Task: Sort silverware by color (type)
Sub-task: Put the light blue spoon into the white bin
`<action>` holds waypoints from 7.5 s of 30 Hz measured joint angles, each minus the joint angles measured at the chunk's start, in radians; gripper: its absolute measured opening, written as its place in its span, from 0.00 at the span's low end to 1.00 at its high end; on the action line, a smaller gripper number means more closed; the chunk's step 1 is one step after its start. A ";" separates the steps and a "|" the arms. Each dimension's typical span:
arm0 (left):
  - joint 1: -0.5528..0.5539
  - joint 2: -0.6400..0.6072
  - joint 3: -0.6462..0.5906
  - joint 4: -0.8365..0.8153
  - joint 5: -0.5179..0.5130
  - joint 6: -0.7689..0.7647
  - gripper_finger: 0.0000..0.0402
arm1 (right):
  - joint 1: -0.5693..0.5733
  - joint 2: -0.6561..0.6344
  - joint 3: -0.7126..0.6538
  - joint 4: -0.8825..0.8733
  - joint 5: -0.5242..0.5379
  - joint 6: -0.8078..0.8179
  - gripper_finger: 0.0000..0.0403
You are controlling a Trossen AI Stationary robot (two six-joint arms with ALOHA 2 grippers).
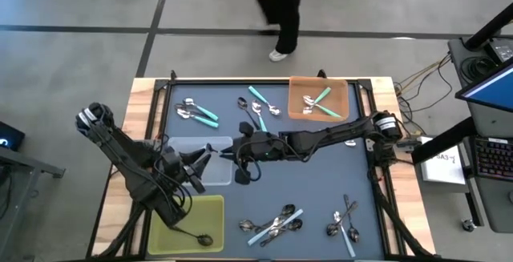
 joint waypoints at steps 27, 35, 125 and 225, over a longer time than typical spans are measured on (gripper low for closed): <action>0.031 0.008 0.000 0.023 0.043 0.041 0.31 | -0.010 0.006 0.004 0.058 0.026 0.018 0.06; 0.030 0.005 0.015 0.030 0.506 0.257 0.31 | -0.041 -0.006 0.014 0.009 0.026 -0.008 0.06; 0.627 -0.433 -0.621 1.895 0.602 1.556 0.01 | -0.155 -0.024 0.149 -0.300 0.047 -0.077 0.12; 0.249 -0.667 -0.363 0.560 1.428 1.334 0.25 | 0.410 0.366 0.196 -0.626 -0.135 0.429 0.29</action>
